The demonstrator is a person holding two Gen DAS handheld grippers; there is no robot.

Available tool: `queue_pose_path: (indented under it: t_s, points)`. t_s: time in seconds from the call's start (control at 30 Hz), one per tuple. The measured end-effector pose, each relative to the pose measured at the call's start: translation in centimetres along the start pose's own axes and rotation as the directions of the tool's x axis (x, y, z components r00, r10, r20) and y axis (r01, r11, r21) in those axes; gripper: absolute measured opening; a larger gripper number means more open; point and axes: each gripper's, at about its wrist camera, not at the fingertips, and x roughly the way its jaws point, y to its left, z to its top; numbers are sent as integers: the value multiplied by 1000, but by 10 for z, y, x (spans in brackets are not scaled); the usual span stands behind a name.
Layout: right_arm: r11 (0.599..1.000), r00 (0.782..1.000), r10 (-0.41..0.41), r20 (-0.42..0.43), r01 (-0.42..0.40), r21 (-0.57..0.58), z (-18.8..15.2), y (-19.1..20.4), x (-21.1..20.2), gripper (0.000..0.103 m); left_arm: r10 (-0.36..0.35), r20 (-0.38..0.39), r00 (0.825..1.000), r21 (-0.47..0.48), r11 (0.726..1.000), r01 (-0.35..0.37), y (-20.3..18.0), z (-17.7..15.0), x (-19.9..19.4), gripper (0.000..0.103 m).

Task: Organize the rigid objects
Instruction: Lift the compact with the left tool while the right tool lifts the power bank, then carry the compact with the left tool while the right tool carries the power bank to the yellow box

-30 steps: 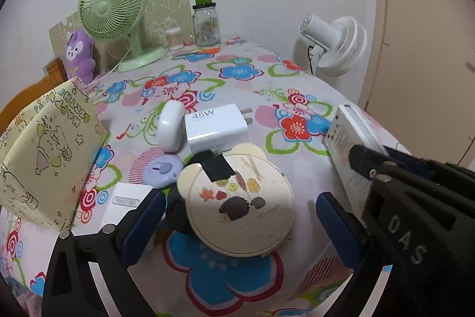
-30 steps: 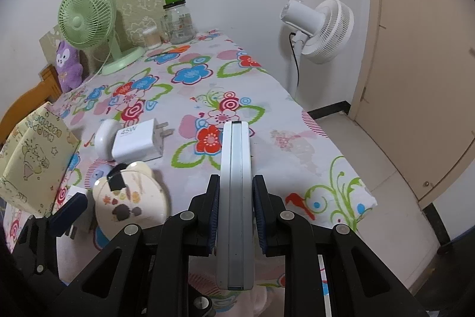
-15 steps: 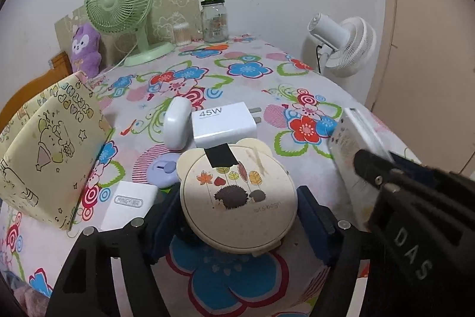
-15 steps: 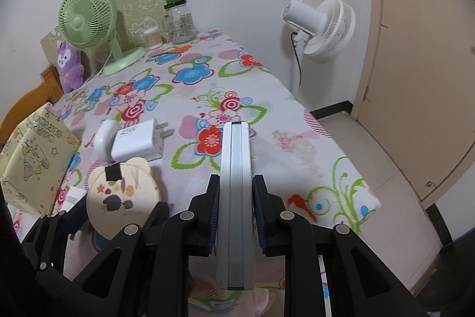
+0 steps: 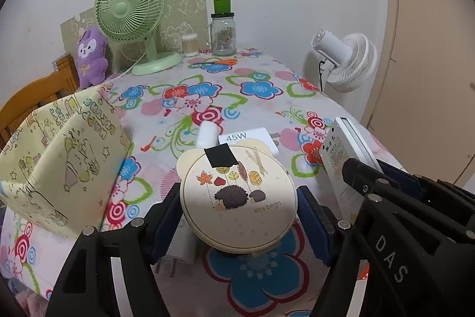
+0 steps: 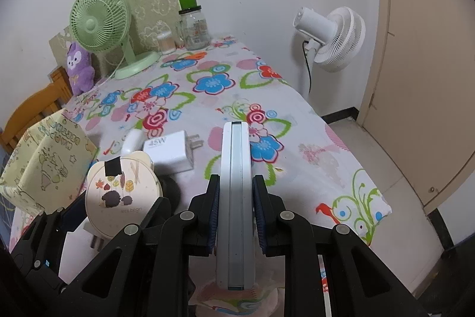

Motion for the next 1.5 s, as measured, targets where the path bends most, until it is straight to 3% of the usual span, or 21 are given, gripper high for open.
queue_pose_path:
  t_s: [0.87, 1.5]
  points:
    - [1000, 999, -3, 37, 4, -22, 29, 49, -37, 24, -66, -8, 998, 17, 998, 66, 41, 37, -35, 76]
    - [993, 997, 59, 40, -55, -100, 60, 100, -44, 24, -53, 7, 999, 24, 998, 53, 85, 67, -46, 76]
